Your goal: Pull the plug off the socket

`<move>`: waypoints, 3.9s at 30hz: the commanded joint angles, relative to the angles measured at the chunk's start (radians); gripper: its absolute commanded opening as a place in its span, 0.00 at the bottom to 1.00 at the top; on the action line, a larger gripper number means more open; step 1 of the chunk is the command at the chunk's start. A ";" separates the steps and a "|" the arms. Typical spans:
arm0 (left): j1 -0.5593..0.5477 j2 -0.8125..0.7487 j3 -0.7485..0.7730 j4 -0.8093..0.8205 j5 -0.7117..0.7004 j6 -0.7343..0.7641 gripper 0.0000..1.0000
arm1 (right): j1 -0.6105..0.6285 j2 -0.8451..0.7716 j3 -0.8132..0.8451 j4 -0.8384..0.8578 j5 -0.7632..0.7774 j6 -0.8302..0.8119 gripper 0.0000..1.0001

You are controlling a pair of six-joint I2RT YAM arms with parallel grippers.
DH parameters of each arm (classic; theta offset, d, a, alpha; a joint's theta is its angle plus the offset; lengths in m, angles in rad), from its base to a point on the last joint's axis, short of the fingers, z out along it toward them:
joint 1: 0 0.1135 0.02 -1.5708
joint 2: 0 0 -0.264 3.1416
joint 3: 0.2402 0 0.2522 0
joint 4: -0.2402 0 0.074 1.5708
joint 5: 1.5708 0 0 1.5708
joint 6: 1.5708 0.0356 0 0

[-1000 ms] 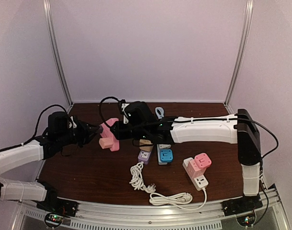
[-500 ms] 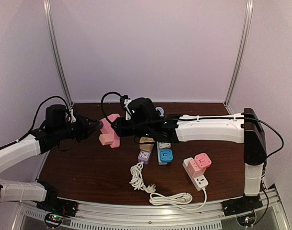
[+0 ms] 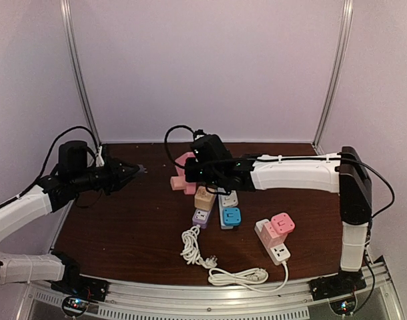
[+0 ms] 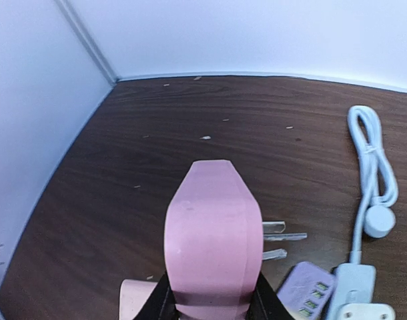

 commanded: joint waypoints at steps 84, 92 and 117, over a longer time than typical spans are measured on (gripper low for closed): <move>0.307 1.111 0.775 -0.162 0.054 0.506 0.58 | -0.016 -0.429 -0.236 -0.067 0.059 -0.108 0.00; 0.280 0.883 0.593 -0.067 0.142 0.440 0.60 | -0.018 -0.403 -0.212 -0.041 0.049 -0.139 0.00; -0.185 0.368 0.110 0.354 0.107 0.073 0.70 | -0.018 -0.230 -0.102 0.059 -0.031 -0.104 0.00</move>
